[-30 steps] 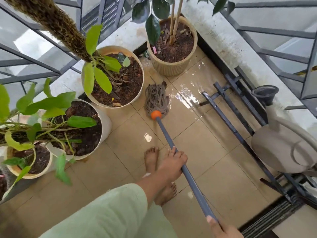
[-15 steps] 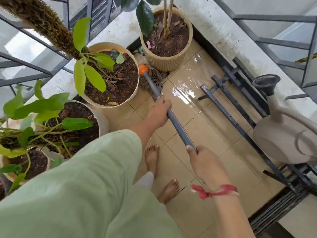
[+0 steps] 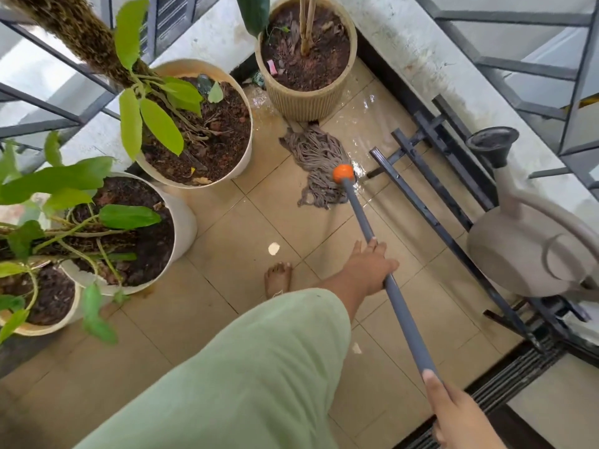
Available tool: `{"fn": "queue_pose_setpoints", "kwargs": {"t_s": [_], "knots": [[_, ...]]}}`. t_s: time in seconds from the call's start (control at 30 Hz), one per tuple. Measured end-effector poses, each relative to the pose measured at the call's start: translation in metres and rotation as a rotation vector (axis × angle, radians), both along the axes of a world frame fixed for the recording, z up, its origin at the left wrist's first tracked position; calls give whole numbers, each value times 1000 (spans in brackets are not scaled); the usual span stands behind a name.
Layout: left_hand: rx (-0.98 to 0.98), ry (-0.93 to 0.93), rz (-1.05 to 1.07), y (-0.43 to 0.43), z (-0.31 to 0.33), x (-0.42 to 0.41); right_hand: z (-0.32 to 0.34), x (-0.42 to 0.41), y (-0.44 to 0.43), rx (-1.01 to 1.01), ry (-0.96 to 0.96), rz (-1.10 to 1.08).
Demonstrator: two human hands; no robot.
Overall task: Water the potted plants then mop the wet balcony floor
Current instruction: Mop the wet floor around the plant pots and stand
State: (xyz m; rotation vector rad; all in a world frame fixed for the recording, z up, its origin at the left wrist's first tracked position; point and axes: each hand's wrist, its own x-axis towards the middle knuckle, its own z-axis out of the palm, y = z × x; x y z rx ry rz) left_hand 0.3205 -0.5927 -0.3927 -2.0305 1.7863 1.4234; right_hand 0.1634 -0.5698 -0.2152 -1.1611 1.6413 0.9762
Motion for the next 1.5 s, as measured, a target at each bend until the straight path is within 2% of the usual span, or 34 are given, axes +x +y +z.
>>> {"fn": "queue_pose_setpoints", "kwargs": {"t_s": [0.1,0.23,0.4,0.6,0.73,1.07,1.3,1.5], "knots": [[10,-4,-28,17,-1,-1,-1,2,9,45,28,125],[35,20,60,44,1,15,-5,9,10,87,20,256],[77,39,249,87,6,30,1,24,13,45,-68,419],[109,-23,454,171,6,14,3,33,50,102,-58,709],[147,4,624,232,1,-6,6,35,79,140,-83,879],[205,12,917,364,-8,-33,-2,38,183,123,-125,1082],[202,-14,1033,480,-8,-24,2,63,298,80,-153,1192],[225,-4,1236,594,-14,-20,0,97,404,66,-205,1384]]}}
